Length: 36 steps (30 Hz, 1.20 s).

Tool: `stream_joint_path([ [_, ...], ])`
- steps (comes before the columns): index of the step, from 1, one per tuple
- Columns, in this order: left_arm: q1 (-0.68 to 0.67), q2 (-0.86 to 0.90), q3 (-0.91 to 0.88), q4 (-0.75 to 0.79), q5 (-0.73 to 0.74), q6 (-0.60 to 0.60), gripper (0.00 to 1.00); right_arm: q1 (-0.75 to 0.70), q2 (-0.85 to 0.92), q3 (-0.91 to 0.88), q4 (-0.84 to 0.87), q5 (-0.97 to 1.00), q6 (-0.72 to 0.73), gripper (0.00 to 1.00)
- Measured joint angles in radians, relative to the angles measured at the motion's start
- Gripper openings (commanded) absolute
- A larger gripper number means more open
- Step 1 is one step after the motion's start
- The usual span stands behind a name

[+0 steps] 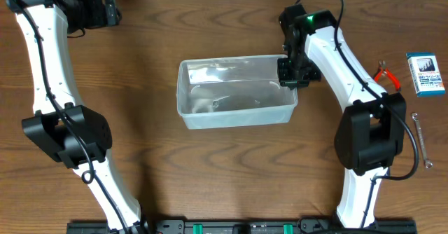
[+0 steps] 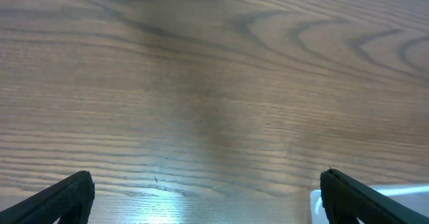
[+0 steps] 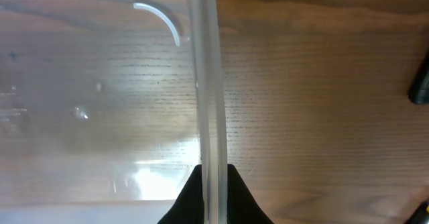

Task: Pack container
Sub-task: 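Push the container further right with the right gripper on its wall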

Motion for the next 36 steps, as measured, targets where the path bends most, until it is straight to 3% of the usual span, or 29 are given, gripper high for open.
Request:
stream_joint_path([
  [17,0.000,0.000,0.000,0.000,0.000,0.000,0.97,-0.009,-0.012,-0.080,0.147,0.003,-0.026,0.01],
  [36,0.000,0.000,0.000,-0.007,0.000,0.000,0.98,-0.010,-0.018,-0.101,0.134,-0.003,0.026,0.01],
])
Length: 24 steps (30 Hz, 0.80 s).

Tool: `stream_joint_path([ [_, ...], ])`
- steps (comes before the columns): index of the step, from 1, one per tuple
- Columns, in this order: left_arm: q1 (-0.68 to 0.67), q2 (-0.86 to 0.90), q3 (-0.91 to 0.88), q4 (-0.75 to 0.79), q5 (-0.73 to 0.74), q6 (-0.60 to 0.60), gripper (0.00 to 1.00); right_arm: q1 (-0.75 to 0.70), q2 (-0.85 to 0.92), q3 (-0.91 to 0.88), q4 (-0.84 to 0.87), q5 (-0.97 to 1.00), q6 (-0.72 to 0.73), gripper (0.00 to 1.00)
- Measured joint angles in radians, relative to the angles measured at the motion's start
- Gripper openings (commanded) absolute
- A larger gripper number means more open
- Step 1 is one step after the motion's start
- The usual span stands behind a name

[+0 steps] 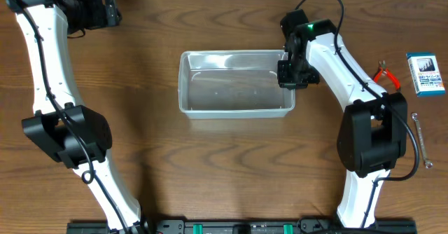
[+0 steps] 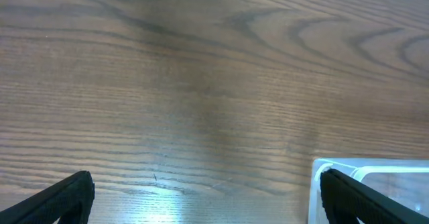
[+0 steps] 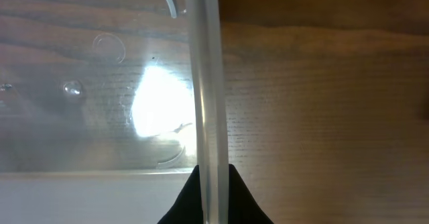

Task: Pack container
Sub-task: 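Push the container further right with the right gripper on its wall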

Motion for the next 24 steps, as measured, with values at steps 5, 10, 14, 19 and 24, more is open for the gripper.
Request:
stream_joint_path([
  [5,0.000,0.000,0.000,-0.001,0.000,0.000,0.98,0.000,-0.002,-0.003,-0.017,0.003,0.011,0.01],
  [10,0.000,0.000,0.000,-0.002,0.000,0.000,0.98,-0.004,-0.009,-0.010,-0.020,0.005,-0.014,0.01],
  [14,0.000,0.000,0.000,-0.004,0.000,0.000,0.98,-0.019,-0.010,-0.013,-0.036,0.006,-0.057,0.01],
  [19,0.000,0.000,0.000,-0.005,0.000,0.000,0.98,-0.045,-0.012,-0.017,-0.049,0.000,-0.122,0.01],
  [24,0.000,0.000,0.000,-0.006,0.000,0.000,0.98,-0.066,-0.012,-0.017,-0.050,-0.009,-0.161,0.01],
])
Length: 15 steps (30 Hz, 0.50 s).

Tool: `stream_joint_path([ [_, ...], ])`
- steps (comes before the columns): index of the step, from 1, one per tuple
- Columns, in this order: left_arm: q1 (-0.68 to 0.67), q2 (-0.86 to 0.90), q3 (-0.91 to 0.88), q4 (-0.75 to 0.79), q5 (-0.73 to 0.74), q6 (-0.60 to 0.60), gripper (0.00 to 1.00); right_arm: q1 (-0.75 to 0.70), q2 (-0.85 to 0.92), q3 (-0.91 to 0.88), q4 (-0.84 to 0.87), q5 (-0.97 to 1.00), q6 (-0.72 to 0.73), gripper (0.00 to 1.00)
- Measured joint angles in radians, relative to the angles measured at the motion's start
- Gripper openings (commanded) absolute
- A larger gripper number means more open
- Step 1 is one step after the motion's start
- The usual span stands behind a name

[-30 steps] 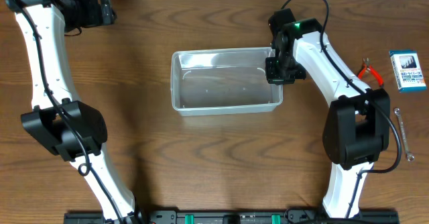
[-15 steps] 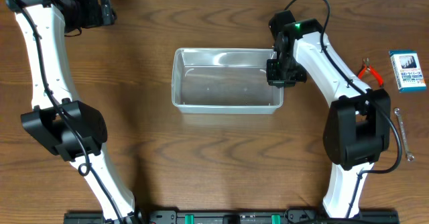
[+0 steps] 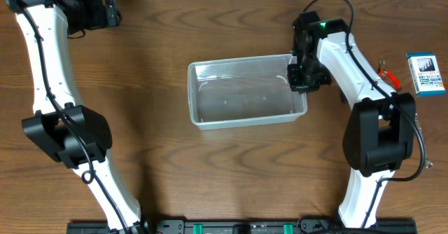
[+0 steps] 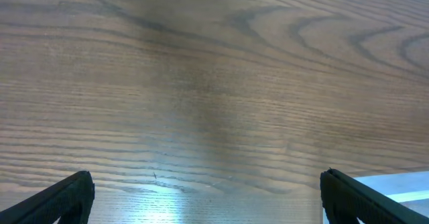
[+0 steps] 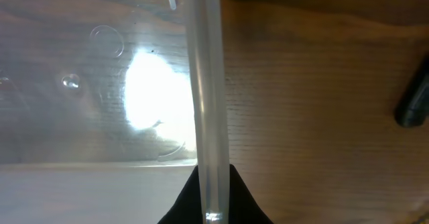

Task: Pack container
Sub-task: 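Push the container further right with the right gripper on its wall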

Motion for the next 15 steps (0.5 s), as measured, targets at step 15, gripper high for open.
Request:
stream_joint_path([
  [15,0.000,0.000,0.000,-0.002,0.000,0.000,0.98,0.002,-0.002,-0.003,0.007,-0.005,0.077,0.01],
])
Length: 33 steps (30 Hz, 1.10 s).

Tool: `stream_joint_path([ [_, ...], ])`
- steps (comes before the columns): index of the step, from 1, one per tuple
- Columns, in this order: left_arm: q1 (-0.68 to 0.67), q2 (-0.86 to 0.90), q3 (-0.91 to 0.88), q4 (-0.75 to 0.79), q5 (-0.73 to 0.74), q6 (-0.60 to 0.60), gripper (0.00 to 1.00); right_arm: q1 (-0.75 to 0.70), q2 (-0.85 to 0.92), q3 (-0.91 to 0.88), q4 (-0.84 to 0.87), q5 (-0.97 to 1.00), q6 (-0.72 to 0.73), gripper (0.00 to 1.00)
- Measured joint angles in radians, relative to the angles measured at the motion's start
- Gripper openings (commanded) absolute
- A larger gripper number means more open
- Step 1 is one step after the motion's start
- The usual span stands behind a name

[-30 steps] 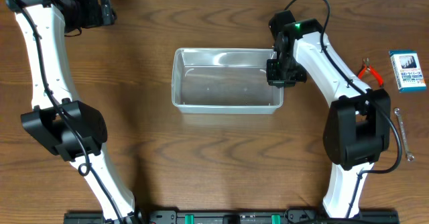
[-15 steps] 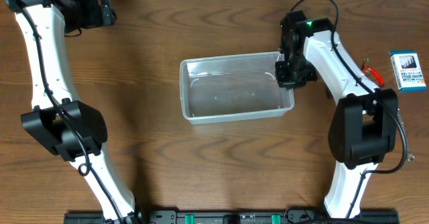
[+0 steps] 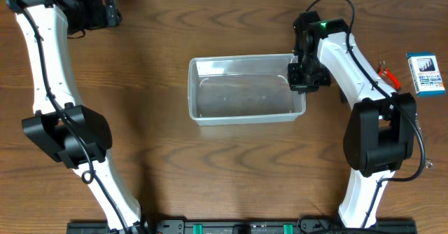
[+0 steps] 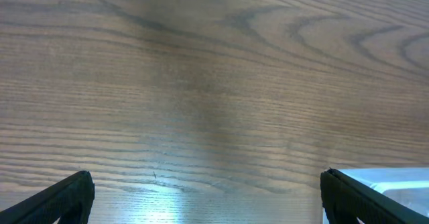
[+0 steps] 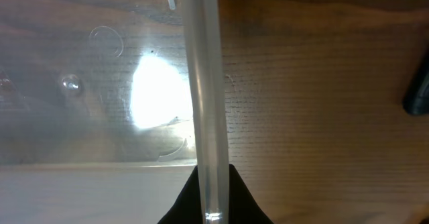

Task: Pack container
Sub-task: 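Push the container further right with the right gripper on its wall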

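A clear empty plastic container (image 3: 245,90) sits upright in the middle of the wooden table. My right gripper (image 3: 297,76) is shut on its right rim; in the right wrist view the rim (image 5: 204,96) runs up from between the dark fingertips of the right gripper (image 5: 213,200). My left gripper (image 3: 112,13) is at the far back left, open over bare wood, its fingers (image 4: 64,200) wide apart in the left wrist view. A corner of the container (image 4: 385,184) shows at that view's lower right.
At the right edge lie a blue and white box (image 3: 425,73), red-handled pliers (image 3: 386,74) and a silver wrench (image 3: 421,139). A dark object (image 5: 417,96) shows at the right edge of the right wrist view.
The container has settled a little flatter in the overhead view, and slightly more of its corner shows in the left wrist view. Neither gripper has changed its state.
The right gripper held the container's right rim with the container tilted up. Then the container stood level near the middle. Then it lay a little farther right, where it remains, the right gripper still shut on the rim. The left arm stayed put.
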Motion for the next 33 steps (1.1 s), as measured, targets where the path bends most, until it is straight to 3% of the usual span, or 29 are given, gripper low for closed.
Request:
stream_joint_path([
  [33,0.000,0.000,0.000,-0.004,0.000,0.000,0.98,0.000,-0.001,-0.001,-0.004,-0.003,0.045,0.01],
])
